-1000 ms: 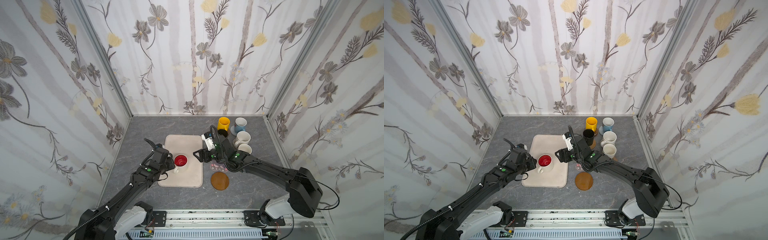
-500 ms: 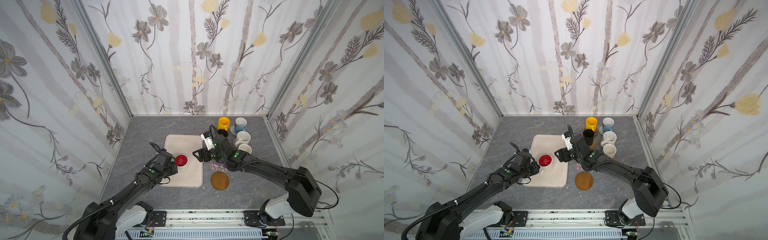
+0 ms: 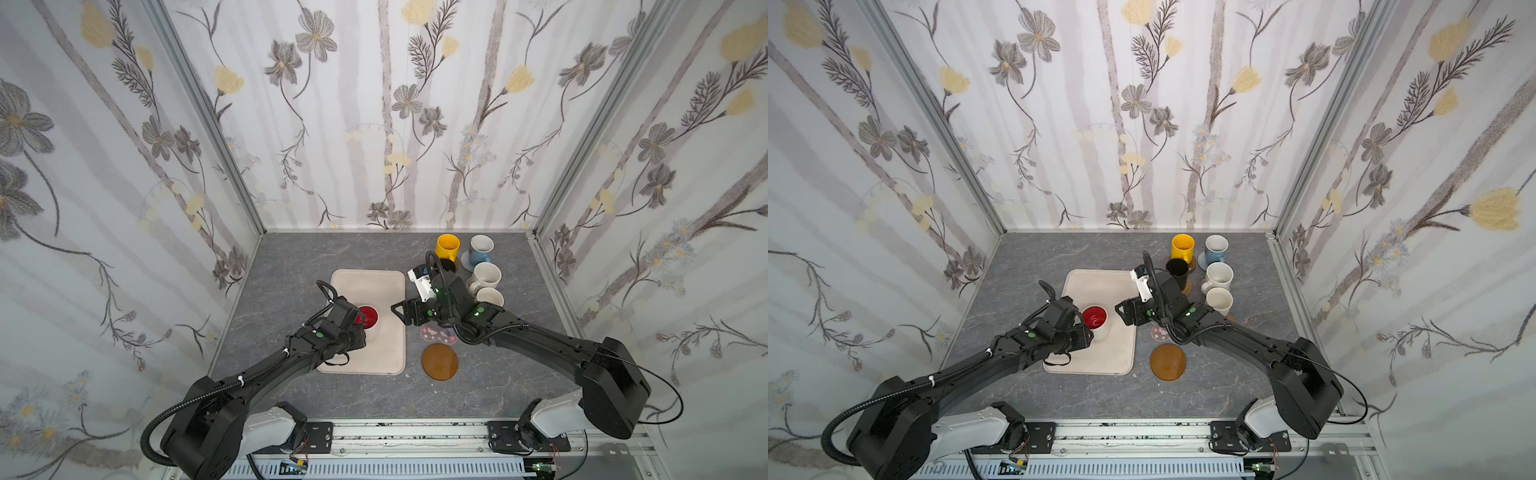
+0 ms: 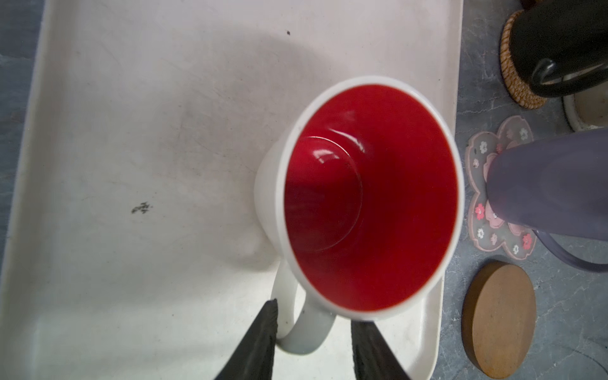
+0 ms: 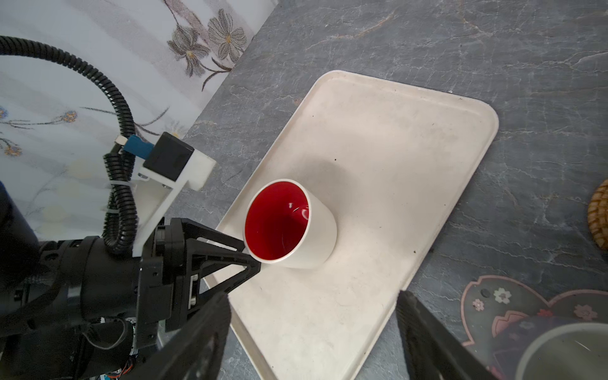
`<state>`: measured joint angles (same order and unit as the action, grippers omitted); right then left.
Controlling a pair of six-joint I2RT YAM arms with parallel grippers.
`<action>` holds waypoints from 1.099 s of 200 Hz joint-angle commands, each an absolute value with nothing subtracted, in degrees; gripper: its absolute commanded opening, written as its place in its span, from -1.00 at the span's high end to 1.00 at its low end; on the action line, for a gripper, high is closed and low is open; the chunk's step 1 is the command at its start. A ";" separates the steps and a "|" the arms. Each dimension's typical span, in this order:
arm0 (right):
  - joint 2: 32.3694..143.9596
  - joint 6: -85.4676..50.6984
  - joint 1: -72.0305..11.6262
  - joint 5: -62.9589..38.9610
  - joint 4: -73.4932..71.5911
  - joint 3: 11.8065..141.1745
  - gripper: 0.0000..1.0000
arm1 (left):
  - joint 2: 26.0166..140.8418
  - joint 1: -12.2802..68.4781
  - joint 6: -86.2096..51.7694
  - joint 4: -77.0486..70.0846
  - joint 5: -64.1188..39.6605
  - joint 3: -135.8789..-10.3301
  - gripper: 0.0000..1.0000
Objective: Place cups on coasters
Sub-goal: Pick up the cup from the tray.
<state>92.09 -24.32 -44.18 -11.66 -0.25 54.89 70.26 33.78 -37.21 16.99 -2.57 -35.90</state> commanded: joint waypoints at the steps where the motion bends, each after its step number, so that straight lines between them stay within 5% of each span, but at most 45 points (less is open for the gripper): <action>1: 90.07 -23.37 -43.65 -11.88 -2.07 54.11 -0.61 | 71.85 34.37 -35.90 16.57 -0.67 -37.53 0.20; 83: 85.20 -23.08 -40.02 -12.66 -3.07 49.78 -0.61 | 82.19 35.74 -33.40 17.37 2.66 -42.32 0.27; 200: 82.97 -23.11 -37.57 -13.38 -3.87 47.38 -0.62 | 87.96 36.64 -30.09 19.80 6.64 -49.15 1.00; 220: 82.63 -23.09 -37.32 -13.45 -3.63 47.47 -0.63 | 87.18 36.74 -28.46 20.60 6.69 -50.37 1.00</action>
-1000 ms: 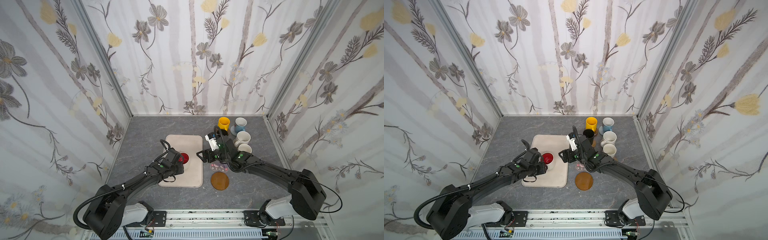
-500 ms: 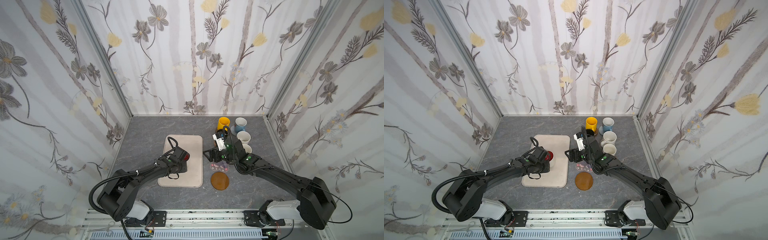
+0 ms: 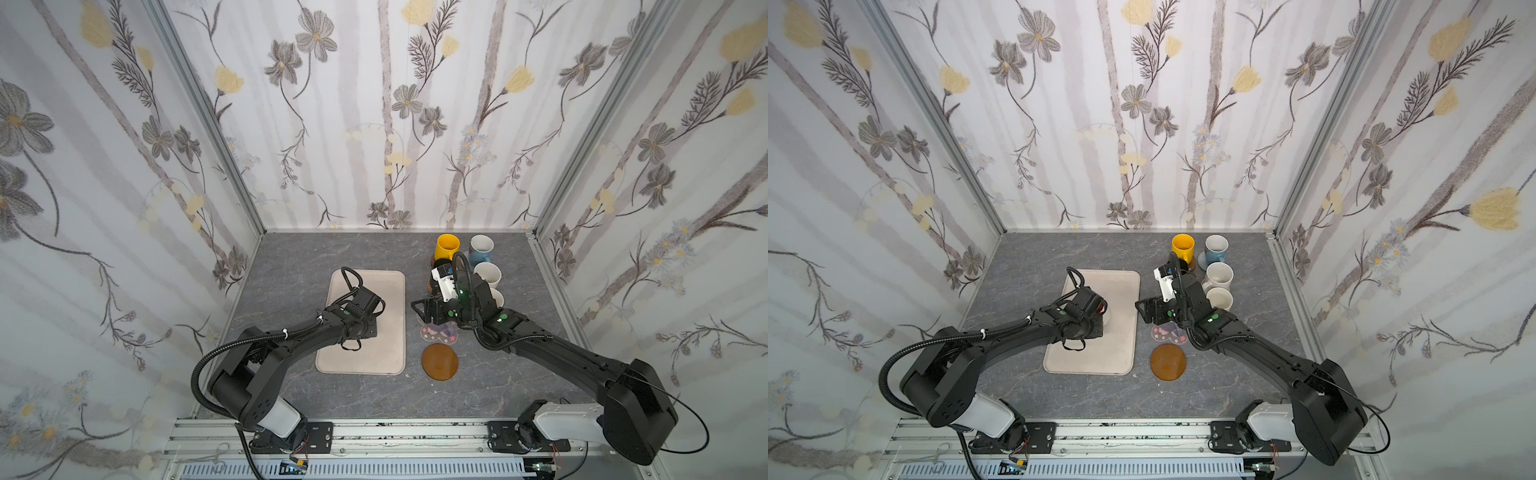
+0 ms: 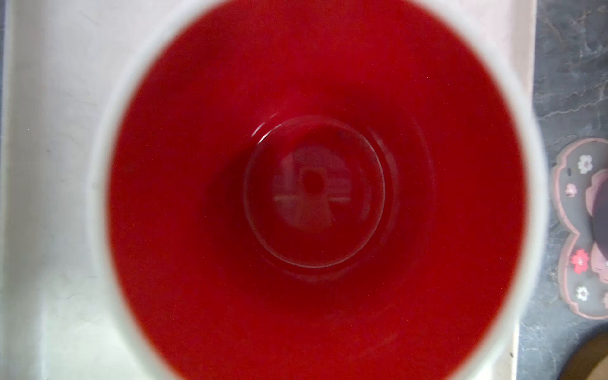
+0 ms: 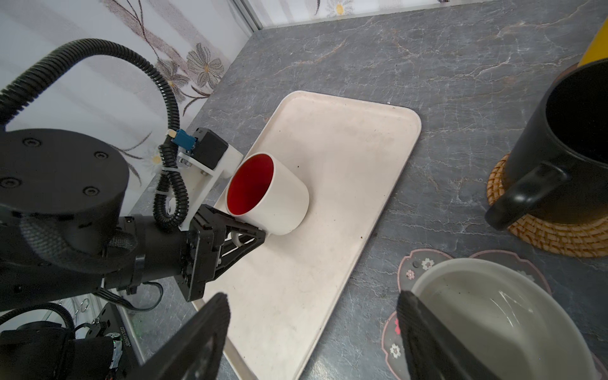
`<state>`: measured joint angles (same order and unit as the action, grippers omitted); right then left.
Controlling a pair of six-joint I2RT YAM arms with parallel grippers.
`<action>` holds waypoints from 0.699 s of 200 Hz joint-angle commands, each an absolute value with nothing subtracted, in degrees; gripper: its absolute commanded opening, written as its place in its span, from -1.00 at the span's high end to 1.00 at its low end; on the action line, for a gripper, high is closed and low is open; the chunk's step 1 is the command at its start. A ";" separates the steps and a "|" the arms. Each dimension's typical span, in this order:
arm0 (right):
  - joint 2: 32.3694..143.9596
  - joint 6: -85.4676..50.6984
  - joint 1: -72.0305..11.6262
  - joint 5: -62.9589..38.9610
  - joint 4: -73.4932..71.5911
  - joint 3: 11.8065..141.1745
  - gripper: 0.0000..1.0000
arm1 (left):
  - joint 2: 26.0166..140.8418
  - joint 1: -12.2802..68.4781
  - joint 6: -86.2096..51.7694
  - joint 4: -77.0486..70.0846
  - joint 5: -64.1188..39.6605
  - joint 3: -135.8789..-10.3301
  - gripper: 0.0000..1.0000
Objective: Place cups on coasters
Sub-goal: Pick up the cup from the tray.
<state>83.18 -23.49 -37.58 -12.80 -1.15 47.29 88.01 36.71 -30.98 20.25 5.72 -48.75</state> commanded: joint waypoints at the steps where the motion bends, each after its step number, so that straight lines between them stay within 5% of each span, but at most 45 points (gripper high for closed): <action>1: 82.62 -23.10 -37.34 -13.45 -3.61 47.47 -0.63 | 87.10 36.74 -28.34 20.63 6.64 -50.41 1.00; 49: 79.45 -21.71 -36.79 -13.04 -3.35 47.46 -0.99 | 81.88 38.01 -23.30 21.43 4.84 -53.58 1.00; 140: 68.57 -22.15 -27.18 -12.97 0.04 44.56 -0.99 | 77.61 42.94 -16.75 23.64 3.68 -59.81 1.00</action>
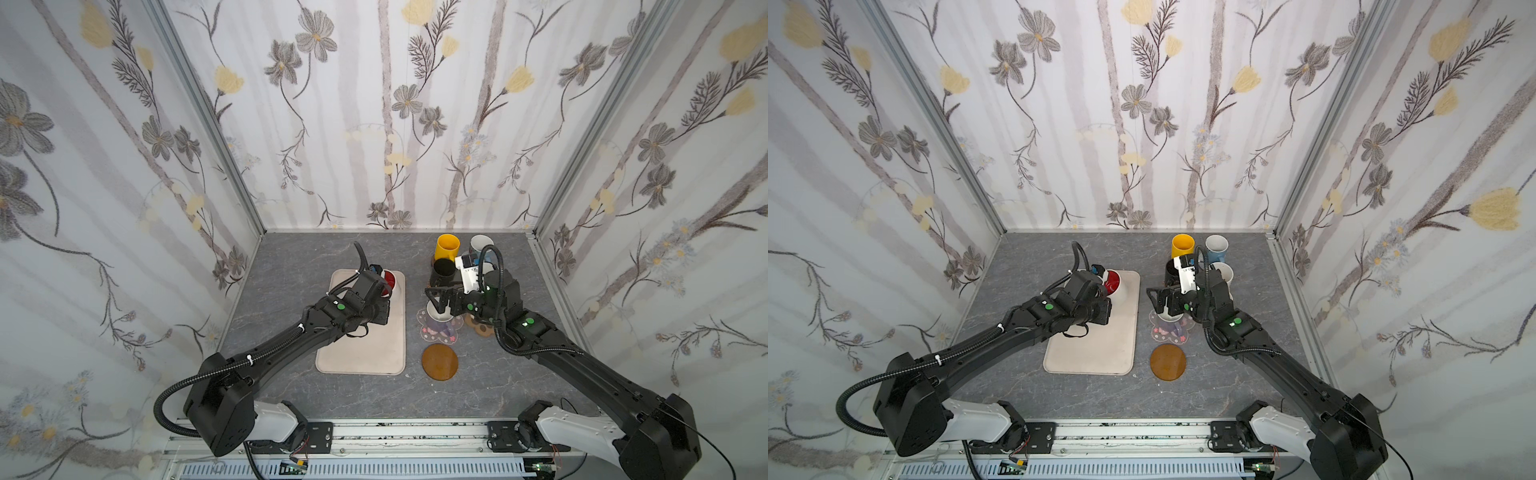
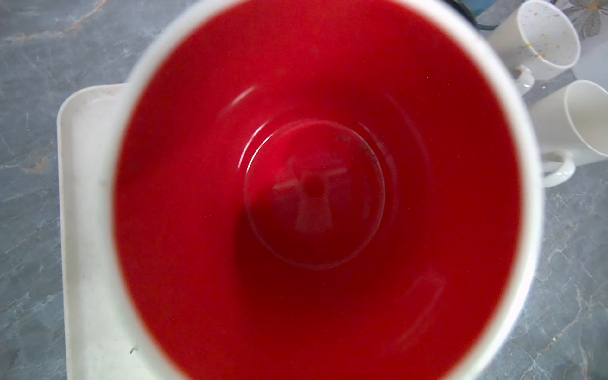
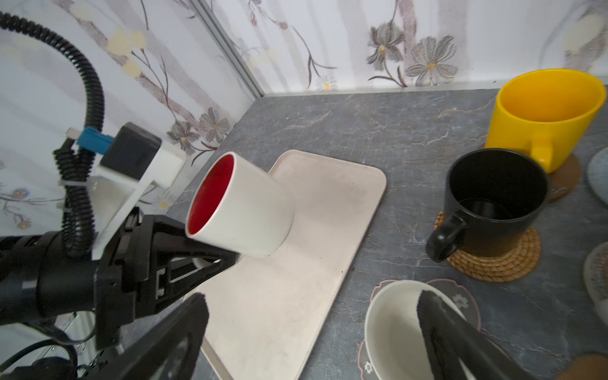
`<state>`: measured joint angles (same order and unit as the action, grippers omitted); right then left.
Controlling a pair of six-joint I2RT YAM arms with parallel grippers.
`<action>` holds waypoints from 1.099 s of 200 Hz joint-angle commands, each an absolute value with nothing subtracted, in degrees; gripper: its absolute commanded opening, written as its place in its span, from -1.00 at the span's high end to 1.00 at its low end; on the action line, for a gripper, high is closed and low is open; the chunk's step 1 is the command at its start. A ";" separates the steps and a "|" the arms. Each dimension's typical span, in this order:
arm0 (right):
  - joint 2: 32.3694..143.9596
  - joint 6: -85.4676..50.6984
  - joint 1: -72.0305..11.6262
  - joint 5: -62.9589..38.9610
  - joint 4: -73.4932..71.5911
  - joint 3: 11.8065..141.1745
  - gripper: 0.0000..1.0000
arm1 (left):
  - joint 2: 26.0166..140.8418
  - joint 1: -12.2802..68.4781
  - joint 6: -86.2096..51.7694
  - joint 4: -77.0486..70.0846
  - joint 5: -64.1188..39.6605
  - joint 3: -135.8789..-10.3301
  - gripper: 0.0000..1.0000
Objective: Place cups on coasters
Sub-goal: Pick up the cup from the tray, then place the cup on the coaster.
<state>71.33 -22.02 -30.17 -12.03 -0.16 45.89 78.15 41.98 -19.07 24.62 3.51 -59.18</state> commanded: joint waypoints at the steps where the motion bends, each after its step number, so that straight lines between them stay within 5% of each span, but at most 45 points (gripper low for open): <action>1: 68.43 -22.19 -26.95 -13.12 0.07 44.47 -0.99 | 77.56 43.00 -16.72 23.64 3.69 -59.79 1.00; 72: 61.94 -22.05 -14.59 -19.29 1.45 39.43 -0.99 | 80.49 53.44 -12.80 23.29 5.13 -60.99 1.00; 220: 62.03 -24.78 -8.57 -21.88 -2.80 36.60 -0.99 | 89.07 66.62 -8.75 15.29 7.49 -59.23 1.00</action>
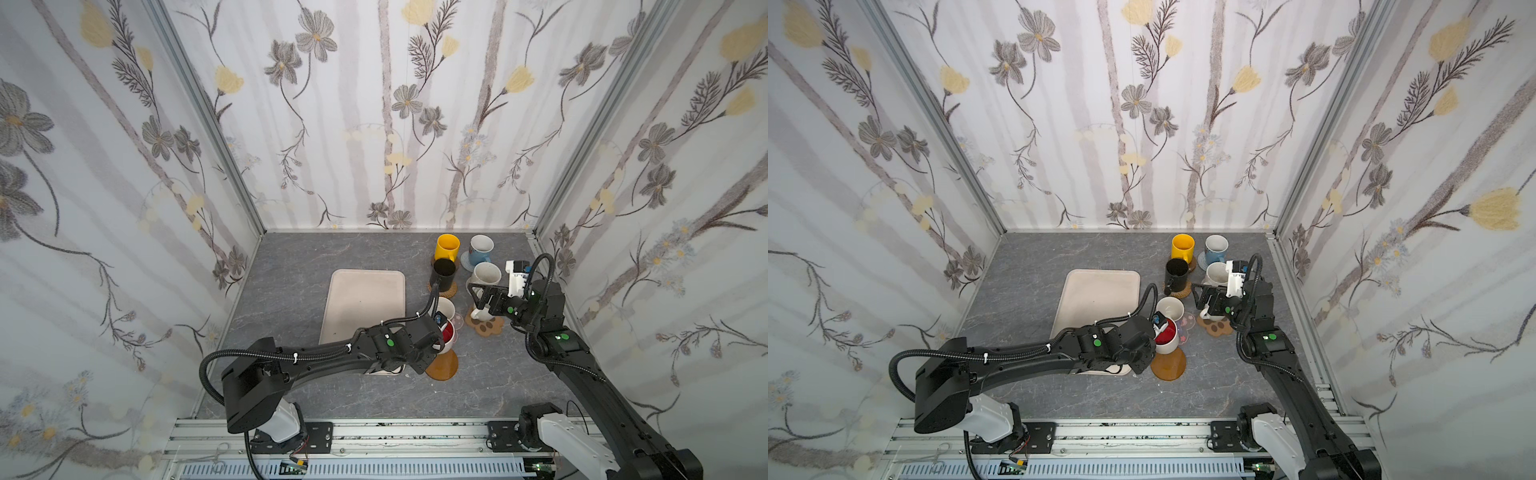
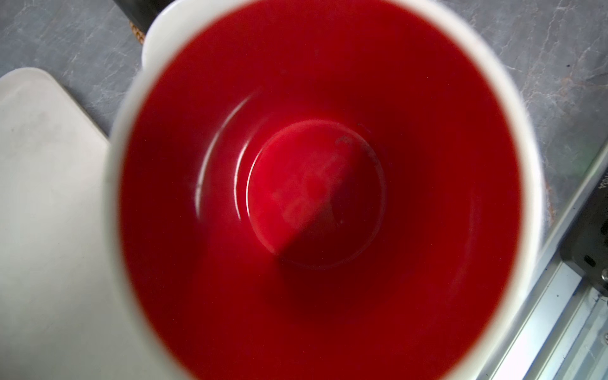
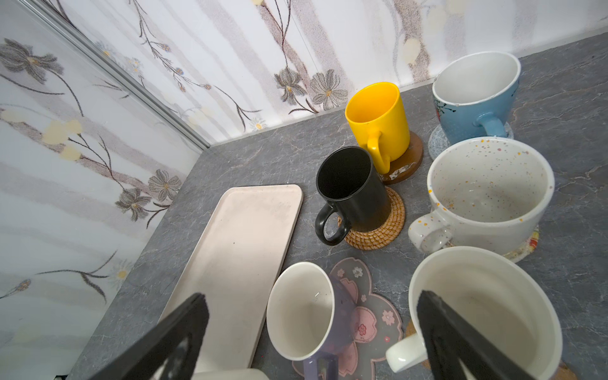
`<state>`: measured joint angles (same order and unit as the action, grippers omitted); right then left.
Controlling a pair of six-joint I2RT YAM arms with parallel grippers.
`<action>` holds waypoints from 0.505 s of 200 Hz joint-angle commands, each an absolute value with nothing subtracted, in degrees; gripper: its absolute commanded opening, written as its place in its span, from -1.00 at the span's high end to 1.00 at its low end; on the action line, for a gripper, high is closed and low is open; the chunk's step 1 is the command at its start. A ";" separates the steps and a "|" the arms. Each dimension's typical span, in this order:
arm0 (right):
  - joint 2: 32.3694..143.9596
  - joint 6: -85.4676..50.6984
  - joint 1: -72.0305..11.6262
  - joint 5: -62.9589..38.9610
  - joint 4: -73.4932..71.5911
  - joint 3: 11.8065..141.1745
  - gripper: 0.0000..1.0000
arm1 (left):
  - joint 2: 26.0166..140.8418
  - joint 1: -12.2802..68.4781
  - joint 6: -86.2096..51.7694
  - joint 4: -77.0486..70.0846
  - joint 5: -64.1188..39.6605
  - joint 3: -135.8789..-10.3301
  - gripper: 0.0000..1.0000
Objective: Place cups on coasters
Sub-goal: Place the cup on the coaster.
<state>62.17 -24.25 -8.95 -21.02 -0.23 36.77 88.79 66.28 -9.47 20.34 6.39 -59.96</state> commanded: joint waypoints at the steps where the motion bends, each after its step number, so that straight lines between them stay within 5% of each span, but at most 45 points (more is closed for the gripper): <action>1: 61.99 -24.78 -8.55 -21.88 -2.80 36.58 -0.99 | 89.09 66.58 -8.73 15.16 7.43 -59.15 1.00; 101: 62.71 -25.76 -7.39 -22.10 -4.50 35.58 -0.99 | 92.94 69.10 -8.62 11.00 7.36 -55.37 1.00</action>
